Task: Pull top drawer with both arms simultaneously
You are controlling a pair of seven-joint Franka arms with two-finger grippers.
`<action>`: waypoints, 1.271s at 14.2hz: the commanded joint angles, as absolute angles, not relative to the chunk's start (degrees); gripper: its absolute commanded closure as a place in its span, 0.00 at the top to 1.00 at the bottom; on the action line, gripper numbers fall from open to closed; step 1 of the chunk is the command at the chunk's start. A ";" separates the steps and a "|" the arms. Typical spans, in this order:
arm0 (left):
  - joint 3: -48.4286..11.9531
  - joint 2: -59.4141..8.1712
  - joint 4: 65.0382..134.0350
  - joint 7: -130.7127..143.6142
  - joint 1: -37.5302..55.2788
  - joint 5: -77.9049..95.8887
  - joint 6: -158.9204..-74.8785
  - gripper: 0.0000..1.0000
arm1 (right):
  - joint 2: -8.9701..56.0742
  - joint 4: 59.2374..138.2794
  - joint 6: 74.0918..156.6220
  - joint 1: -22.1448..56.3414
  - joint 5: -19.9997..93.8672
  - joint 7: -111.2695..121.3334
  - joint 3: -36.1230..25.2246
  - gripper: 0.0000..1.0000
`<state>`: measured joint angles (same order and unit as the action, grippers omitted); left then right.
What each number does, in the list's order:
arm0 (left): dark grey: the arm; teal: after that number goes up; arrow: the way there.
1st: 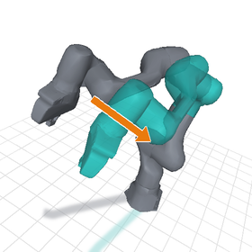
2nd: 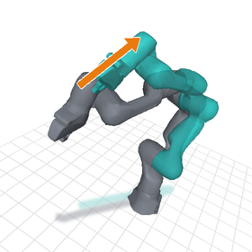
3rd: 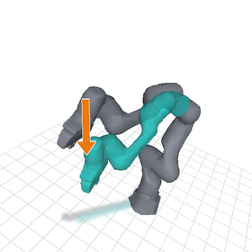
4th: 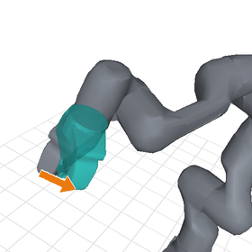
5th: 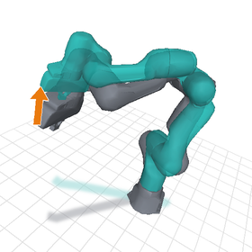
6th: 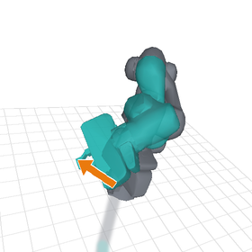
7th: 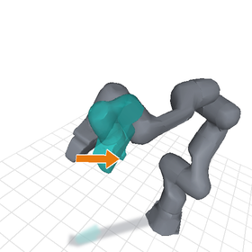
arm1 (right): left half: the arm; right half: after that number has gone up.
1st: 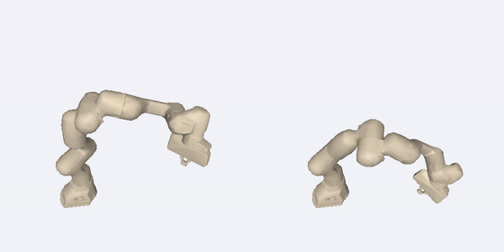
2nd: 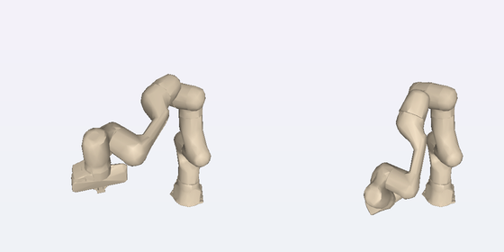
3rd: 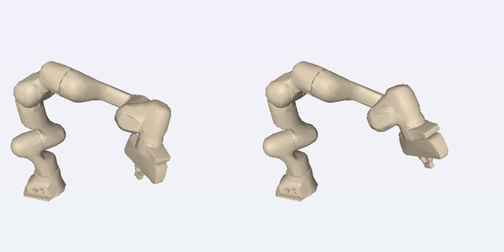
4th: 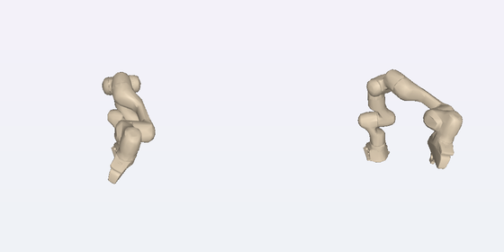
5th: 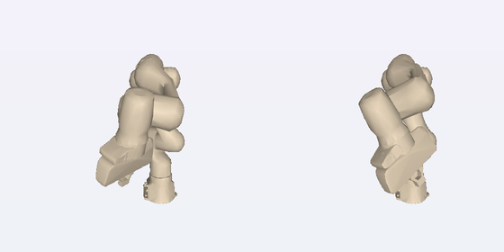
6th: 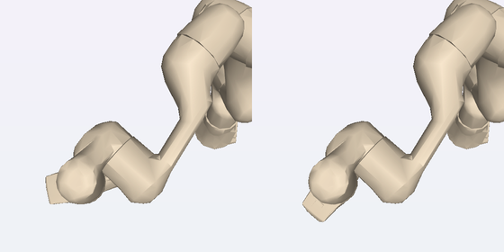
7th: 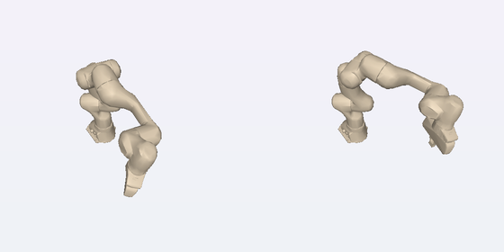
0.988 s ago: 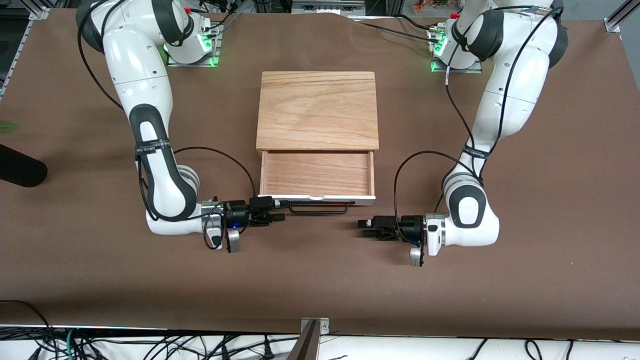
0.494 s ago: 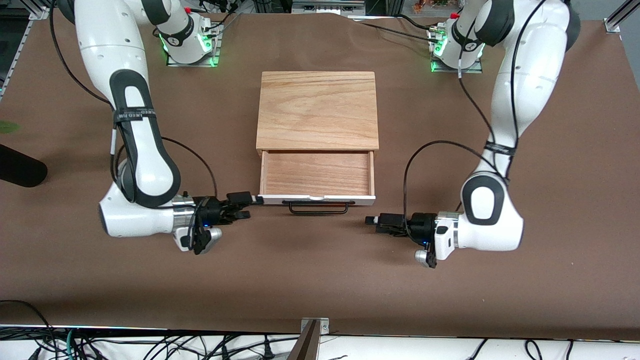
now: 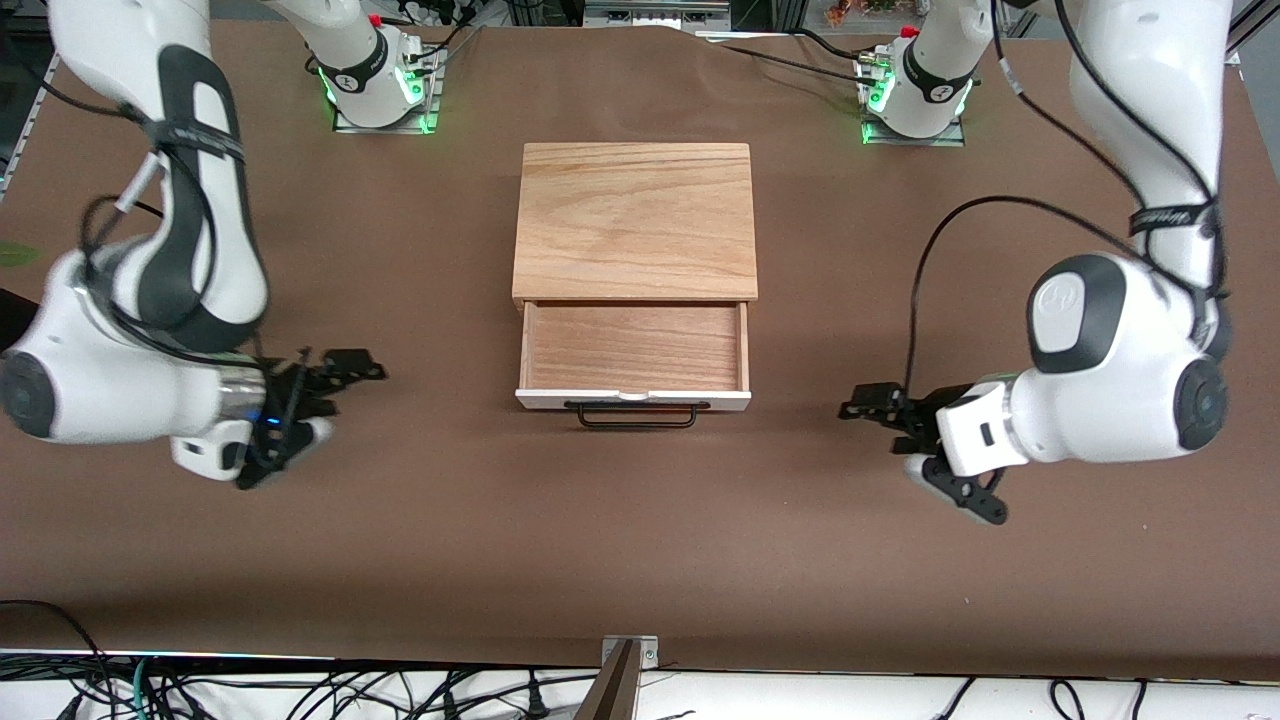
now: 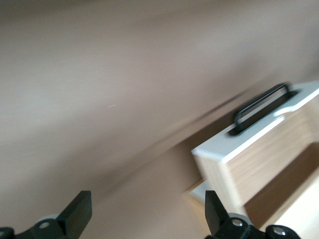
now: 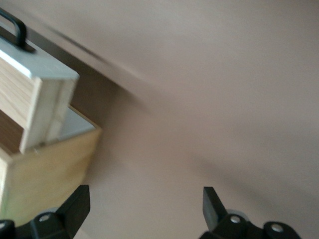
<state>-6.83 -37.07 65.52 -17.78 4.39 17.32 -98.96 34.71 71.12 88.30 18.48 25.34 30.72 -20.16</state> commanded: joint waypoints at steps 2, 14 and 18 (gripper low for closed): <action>-5.90 -32.53 67.41 -17.75 2.56 8.02 -96.51 1.00 | 25.78 72.77 81.57 20.47 12.70 22.54 -22.59 1.00; -2.02 -18.11 68.55 -8.04 -1.41 -2.02 -81.94 1.00 | -1.84 100.46 93.78 -1.85 -0.09 -1.44 1.94 1.00; -2.11 -13.11 73.72 -1.50 -1.58 -1.32 -77.78 1.00 | -2.37 99.76 91.06 -2.11 0.09 0.23 1.85 1.00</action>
<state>-1.70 -17.62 67.46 -3.80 -1.52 -0.11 -77.73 -1.04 98.79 91.68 -0.90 0.60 -2.09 0.79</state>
